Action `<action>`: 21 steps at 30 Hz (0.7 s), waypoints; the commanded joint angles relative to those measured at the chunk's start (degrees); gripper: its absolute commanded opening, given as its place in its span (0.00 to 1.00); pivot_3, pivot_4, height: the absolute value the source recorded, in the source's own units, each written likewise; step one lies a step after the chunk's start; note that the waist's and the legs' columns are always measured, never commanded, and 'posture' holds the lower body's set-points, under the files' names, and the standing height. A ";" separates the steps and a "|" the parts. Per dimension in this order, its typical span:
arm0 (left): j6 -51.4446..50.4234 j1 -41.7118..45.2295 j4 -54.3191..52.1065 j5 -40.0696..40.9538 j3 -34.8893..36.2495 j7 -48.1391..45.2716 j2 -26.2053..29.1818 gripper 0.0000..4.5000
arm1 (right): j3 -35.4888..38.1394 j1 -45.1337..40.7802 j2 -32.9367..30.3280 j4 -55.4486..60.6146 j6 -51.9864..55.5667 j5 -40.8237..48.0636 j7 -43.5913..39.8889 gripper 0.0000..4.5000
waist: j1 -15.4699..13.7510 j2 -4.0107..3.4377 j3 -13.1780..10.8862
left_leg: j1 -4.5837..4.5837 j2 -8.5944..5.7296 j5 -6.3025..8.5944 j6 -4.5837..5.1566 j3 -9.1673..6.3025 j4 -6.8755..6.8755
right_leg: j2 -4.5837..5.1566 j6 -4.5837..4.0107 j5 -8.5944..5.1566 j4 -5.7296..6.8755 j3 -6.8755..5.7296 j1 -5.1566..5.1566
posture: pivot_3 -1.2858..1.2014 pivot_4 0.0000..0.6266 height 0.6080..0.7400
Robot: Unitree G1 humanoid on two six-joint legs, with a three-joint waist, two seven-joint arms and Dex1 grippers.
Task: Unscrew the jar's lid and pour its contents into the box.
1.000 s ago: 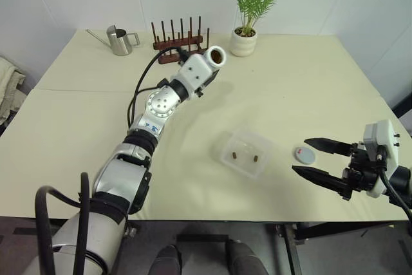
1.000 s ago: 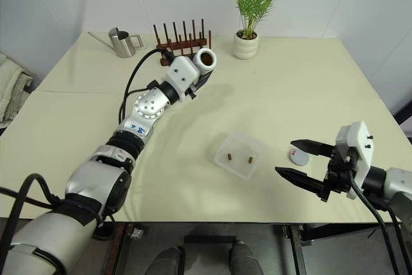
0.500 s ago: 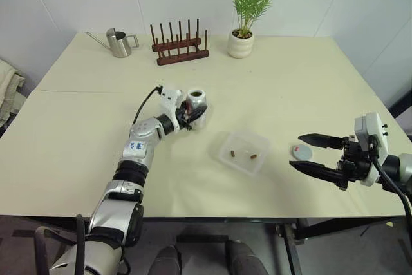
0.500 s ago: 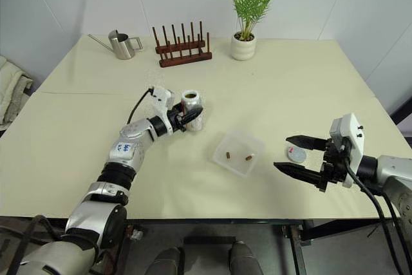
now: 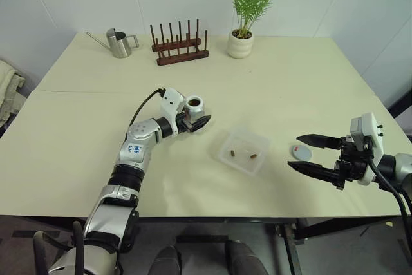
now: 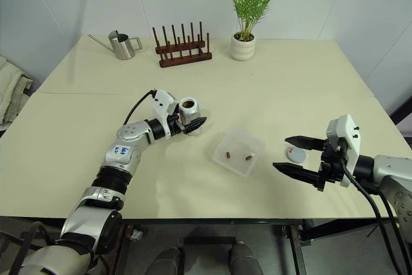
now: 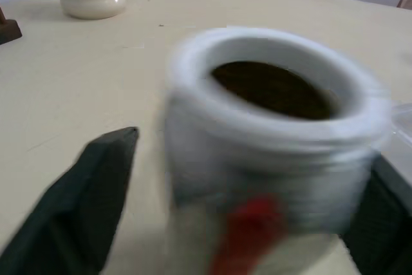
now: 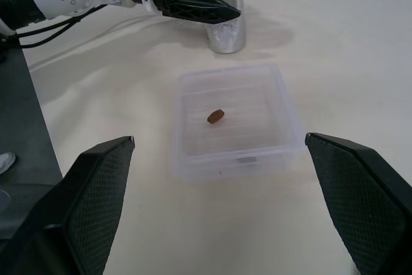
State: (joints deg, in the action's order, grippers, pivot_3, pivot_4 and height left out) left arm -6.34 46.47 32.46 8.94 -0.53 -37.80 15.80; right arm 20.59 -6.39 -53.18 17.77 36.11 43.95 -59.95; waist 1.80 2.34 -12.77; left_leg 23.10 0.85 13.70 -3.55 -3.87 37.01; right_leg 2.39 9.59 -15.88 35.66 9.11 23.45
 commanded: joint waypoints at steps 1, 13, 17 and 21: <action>0.41 -0.91 -5.61 -0.77 -0.64 -0.52 1.16 0.99 | 0.78 -0.16 0.46 1.39 -1.02 -0.03 0.35 1.00 | -0.01 0.00 0.00 | 0.00 0.00 0.00 0.00 0.00 0.00 | 0.00 0.00 0.00 0.00 0.00 0.00 | 0.52 0.24 1.00; -9.41 -7.49 -19.64 0.94 -0.07 -1.58 5.47 0.99 | 1.48 0.15 0.12 1.61 -1.10 0.17 0.39 1.00 | 0.01 -0.01 0.01 | 0.01 0.01 0.00 0.00 0.00 0.00 | 0.01 0.00 0.00 -0.04 0.00 -0.01 | 0.52 0.24 1.00; -14.40 -10.45 -25.60 2.75 1.49 -3.62 9.73 0.99 | 2.11 0.60 -0.62 1.30 -1.14 0.12 -0.52 1.00 | 0.47 -0.03 0.01 | -0.01 0.03 0.00 0.00 0.00 -0.05 | 0.00 -0.03 -0.01 -0.04 0.00 0.00 | 0.52 0.24 1.00; -18.67 -13.26 -30.93 6.98 3.05 -10.28 15.92 0.99 | 3.05 0.92 -1.50 0.92 -0.68 0.34 -1.50 1.00 | 0.68 -0.02 0.01 | 0.01 0.03 0.00 0.00 0.00 -0.05 | 0.00 -0.05 -0.02 -0.05 -0.01 0.01 | 0.52 0.24 1.00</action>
State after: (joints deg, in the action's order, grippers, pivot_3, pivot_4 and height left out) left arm -23.74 33.46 5.27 13.16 0.27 -44.78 29.67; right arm 20.94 -5.54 -53.37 17.86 36.04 43.92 -60.71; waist 2.48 2.32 -12.76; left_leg 23.12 0.88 13.70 -3.55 -3.86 36.96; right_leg 2.39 9.53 -15.91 35.57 9.10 23.46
